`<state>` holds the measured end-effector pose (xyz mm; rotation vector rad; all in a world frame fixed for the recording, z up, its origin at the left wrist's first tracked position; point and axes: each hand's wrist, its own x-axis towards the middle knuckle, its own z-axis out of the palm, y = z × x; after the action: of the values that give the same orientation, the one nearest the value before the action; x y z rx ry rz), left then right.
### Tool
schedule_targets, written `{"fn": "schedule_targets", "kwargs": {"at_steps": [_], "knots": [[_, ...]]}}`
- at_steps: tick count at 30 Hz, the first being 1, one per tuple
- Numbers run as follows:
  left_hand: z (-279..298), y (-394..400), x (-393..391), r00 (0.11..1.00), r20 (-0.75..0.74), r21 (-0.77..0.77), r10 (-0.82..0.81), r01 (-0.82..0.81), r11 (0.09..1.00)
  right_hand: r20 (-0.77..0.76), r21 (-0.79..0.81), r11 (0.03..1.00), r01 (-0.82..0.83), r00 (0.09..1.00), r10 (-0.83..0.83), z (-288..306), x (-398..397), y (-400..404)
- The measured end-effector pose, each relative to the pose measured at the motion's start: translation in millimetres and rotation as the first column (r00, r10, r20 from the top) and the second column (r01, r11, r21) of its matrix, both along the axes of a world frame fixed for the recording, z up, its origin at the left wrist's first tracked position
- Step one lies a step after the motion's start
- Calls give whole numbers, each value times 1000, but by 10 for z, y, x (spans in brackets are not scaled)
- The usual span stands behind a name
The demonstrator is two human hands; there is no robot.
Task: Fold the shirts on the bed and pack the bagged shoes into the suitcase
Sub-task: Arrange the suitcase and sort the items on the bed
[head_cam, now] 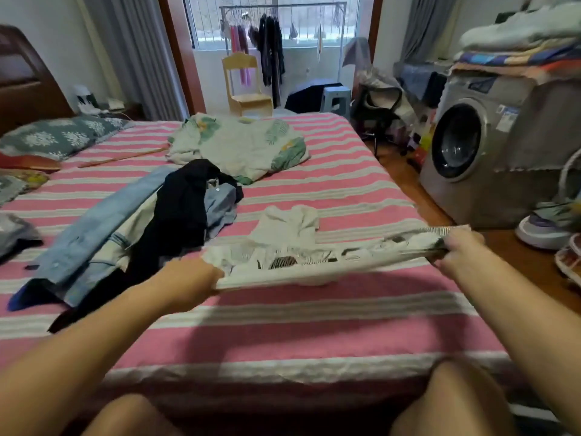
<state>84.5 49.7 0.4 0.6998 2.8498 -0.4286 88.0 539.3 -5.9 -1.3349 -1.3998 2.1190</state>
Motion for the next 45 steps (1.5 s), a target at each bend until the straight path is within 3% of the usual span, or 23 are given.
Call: {"fn": "schedule_targets", "kwargs": {"at_steps": [1,2,3,4,5,7,9,10,12,13,15,16,18,20,23,26,28,32,35,42,45], "knots": [[-188,-108,38,990,118,-35,75,-71,997,171,66,974,-216,964,202,-220,221,-80],[-324,-177,92,965,239,-109,111,-87,990,328,26,899,-436,854,405,-375,416,-182],[-399,-212,151,911,379,-214,163,-86,973,428,-57,798,-600,707,562,-455,591,-284],[-469,-284,152,852,484,-315,199,-42,948,429,-156,705,-692,596,679,-474,710,-391],[-465,-355,141,779,570,-322,261,-81,943,350,-220,665,-714,579,737,-462,725,-431],[-283,-480,23,597,733,-184,327,-288,940,19,-275,661,-698,683,730,-294,618,-532],[-66,-643,-283,602,757,119,255,-509,852,-355,-310,724,-617,781,514,-96,332,-579],[37,-678,-455,619,754,312,217,-629,712,-489,-316,746,-586,775,402,-11,158,-617],[145,-690,-848,688,656,591,311,-724,356,-513,-346,796,-496,811,282,136,-306,-737],[169,-653,-1071,708,547,654,446,-694,301,-422,-348,829,-438,863,279,162,-558,-801],[264,-541,-1559,699,325,670,637,-645,366,-247,-347,867,-358,926,284,290,-1109,-836],[447,-457,-1800,694,231,687,682,-613,391,-242,-323,874,-363,925,295,470,-1359,-834],[1141,-351,-2330,683,42,822,729,-438,363,-407,-189,909,-371,872,271,1110,-1868,-748],[2145,-217,-2693,624,-179,932,760,-140,335,-632,-46,939,-342,738,237,2036,-2135,-684],[3430,-49,-2758,534,-371,929,760,218,299,-878,-19,954,-299,462,128,3244,-2218,-529],[3999,-7,-2481,465,-415,893,782,373,252,-937,-41,956,-292,344,65,3702,-1975,-398],[4074,-9,-2225,471,-426,886,772,390,251,-943,-63,948,-313,331,47,3697,-1765,-303],[3607,-103,-1666,596,-413,909,689,311,276,-896,-126,947,-296,443,20,3266,-1183,-266],[2886,-160,-1166,730,-363,925,579,206,319,-793,-151,950,-273,607,49,2632,-766,-190],[465,-314,-74,857,-241,856,455,-33,516,-440,-209,936,-285,882,170,441,390,-114],[-719,-385,297,904,-110,803,413,-164,573,-122,-129,951,-281,956,266,-444,902,-78]]}}
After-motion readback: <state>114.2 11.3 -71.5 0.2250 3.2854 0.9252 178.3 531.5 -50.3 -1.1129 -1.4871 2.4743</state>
